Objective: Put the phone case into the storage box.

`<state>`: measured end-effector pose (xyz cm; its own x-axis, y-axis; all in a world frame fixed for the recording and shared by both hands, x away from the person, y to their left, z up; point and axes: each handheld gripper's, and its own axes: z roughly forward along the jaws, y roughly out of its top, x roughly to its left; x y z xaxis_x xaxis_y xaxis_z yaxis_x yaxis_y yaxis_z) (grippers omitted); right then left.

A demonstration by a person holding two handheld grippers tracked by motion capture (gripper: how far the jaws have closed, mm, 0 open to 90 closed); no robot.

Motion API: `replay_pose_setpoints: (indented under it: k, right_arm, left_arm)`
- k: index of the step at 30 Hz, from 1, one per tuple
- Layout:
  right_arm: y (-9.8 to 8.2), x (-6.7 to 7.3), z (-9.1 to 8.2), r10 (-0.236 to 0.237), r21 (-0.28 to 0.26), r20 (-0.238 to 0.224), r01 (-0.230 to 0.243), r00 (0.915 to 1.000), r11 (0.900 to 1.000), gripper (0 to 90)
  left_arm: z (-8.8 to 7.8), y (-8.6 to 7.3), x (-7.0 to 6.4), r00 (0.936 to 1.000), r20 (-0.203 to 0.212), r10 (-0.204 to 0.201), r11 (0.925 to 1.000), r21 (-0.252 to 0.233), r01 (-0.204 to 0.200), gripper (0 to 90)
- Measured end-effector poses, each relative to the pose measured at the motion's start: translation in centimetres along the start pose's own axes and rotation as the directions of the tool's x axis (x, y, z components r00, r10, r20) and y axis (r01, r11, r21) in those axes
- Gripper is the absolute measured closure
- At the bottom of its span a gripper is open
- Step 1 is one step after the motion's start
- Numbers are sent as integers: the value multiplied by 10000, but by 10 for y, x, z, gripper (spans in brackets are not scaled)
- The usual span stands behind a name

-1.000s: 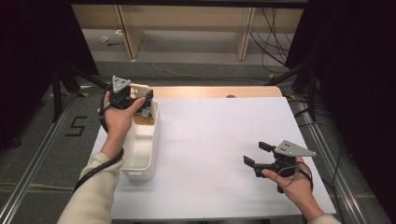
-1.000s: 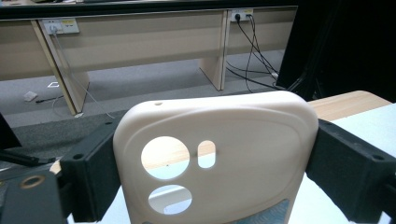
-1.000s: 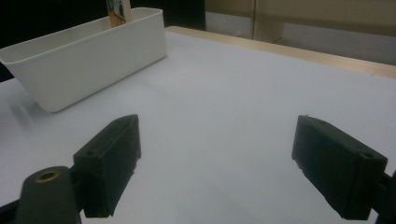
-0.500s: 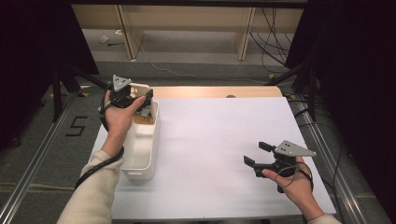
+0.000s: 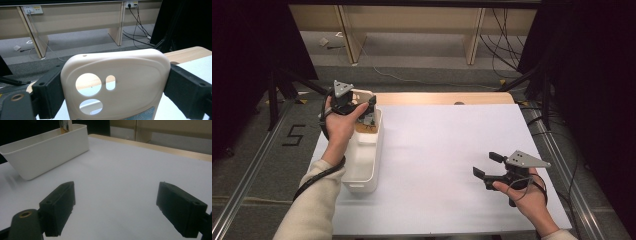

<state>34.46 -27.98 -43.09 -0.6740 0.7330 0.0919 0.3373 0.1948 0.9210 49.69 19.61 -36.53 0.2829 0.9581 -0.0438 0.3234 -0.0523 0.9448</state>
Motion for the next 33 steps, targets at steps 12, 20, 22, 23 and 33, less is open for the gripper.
replay_pose_setpoints:
  k: [12, 20, 22, 23, 33]
  right_arm:
    - [1, 0, -1, 21, 8, 10, -21, 10000, 10000, 166]
    - [0, 0, 0, 9, 16, -18, -9, 10000, 10000, 166]
    - [0, -1, 0, 10, -5, -12, -10, 10000, 10000, 166]
    - [0, -1, 0, 6, -7, -4, -6, 10000, 10000, 166]
    - [1, 0, 0, -17, -19, -25, 17, 10000, 10000, 165]
  left_arm:
    - [4, 1, 1, 10000, 19, -54, 9999, 85, 53, 109]
    - [8, -1, 2, 9999, -5, -134, 9998, 140, 134, 109]
    - [9, -1, 1, 9999, -3, -111, 9998, 154, 111, 109]
    - [9, -1, 0, 9999, -5, -116, 9998, 161, 116, 109]
    - [11, 1, 0, 9999, -95, -105, 9998, 184, 106, 109]
